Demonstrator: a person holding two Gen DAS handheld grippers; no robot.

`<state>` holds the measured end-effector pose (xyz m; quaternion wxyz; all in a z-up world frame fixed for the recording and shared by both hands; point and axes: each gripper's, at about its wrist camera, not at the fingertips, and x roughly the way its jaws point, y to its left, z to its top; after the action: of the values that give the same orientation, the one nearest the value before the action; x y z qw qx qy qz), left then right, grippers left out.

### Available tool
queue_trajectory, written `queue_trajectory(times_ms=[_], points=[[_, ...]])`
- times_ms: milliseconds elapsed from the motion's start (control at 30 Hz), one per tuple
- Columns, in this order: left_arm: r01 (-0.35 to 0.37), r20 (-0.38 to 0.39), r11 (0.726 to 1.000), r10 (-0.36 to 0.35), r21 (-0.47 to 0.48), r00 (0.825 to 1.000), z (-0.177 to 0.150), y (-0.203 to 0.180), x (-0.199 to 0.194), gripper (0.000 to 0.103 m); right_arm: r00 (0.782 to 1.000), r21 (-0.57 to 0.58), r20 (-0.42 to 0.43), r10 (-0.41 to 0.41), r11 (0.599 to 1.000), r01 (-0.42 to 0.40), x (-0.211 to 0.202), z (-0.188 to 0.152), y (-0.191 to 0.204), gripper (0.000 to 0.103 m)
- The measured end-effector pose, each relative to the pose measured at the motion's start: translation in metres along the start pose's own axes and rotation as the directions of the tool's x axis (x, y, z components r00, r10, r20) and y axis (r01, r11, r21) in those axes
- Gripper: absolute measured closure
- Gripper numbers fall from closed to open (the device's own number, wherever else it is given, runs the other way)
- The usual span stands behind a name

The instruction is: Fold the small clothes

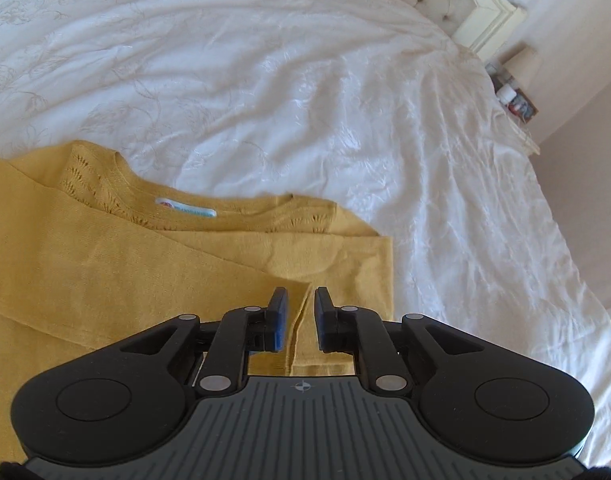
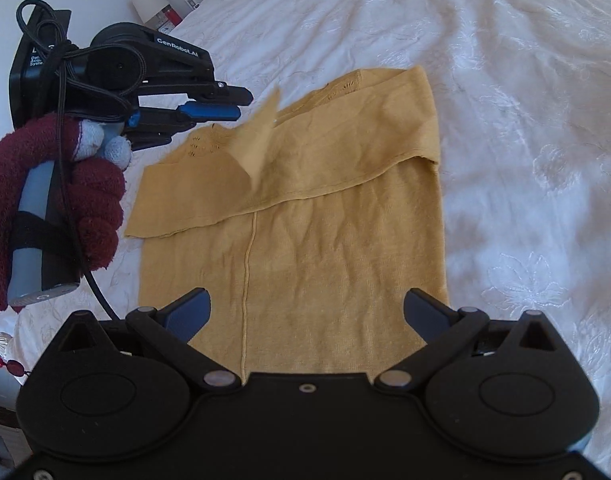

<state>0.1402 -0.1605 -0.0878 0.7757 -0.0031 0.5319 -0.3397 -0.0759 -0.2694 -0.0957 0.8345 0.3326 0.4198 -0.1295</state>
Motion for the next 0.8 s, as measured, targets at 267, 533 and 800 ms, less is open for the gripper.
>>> queue_trajectory(times_ms=[267, 533, 800], points=[[0.049, -0.303, 0.879, 0.11, 0.474, 0.947, 0.002, -0.05, -0.04, 0.088, 1.0, 0.041, -0.009, -0.016, 0.999, 0.017, 0.002, -0.002, 0.002, 0.001], [0.084, -0.244, 0.842, 0.057, 0.532, 0.968, 0.077, -0.09, -0.13, 0.088, 0.994, -0.016, -0.062, -0.094, 0.996, 0.093, 0.004, 0.003, 0.017, 0.001], [-0.023, 0.032, 0.874, 0.009, 0.485, 0.999, 0.15, -0.069, -0.188, 0.082, 0.988, -0.08, -0.032, -0.154, 0.985, 0.151, 0.013, 0.034, 0.025, 0.001]])
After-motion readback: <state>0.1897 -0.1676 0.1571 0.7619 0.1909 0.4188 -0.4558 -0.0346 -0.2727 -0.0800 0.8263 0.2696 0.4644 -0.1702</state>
